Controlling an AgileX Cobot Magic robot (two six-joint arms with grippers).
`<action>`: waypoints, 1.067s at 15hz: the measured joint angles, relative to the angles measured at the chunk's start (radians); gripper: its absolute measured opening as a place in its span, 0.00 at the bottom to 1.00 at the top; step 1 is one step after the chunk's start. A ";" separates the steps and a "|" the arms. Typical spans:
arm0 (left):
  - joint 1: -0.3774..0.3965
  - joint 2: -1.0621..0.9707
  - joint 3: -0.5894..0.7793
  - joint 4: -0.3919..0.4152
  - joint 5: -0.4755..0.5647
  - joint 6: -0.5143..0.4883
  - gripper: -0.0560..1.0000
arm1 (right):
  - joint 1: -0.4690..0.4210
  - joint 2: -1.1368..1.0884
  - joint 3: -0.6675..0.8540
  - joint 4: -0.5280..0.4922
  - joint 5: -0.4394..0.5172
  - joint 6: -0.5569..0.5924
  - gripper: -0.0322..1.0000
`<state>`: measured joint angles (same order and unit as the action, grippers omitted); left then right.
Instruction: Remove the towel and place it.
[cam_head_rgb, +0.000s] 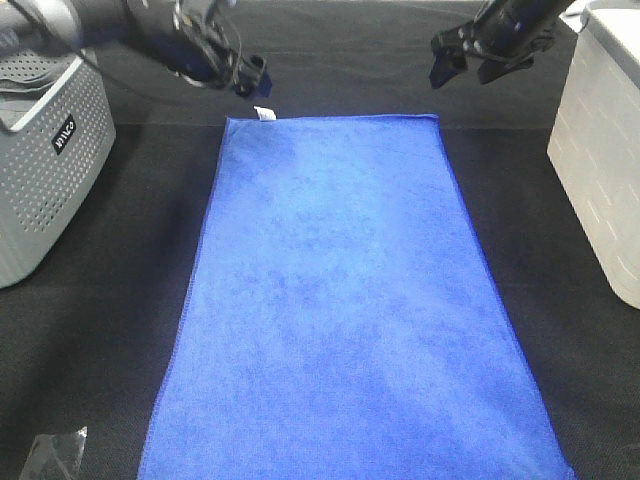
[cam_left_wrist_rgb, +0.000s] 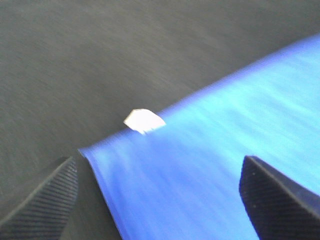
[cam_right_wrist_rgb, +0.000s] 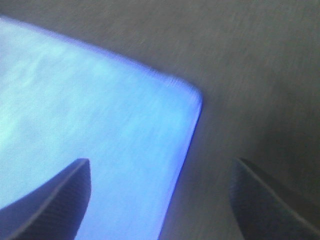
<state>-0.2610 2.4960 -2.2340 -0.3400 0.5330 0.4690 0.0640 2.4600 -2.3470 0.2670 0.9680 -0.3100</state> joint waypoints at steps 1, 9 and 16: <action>0.000 -0.056 0.000 0.000 0.125 -0.013 0.82 | 0.000 -0.042 0.000 -0.011 0.071 0.033 0.75; 0.146 -0.395 0.000 0.169 0.632 -0.329 0.82 | -0.035 -0.438 0.000 -0.082 0.249 0.246 0.75; 0.368 -0.514 0.095 0.292 0.678 -0.418 0.82 | -0.059 -0.751 0.383 -0.206 0.250 0.252 0.75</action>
<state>0.1070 1.9820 -2.1390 -0.0480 1.2110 0.0510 0.0050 1.7090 -1.9640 0.0610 1.2180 -0.0580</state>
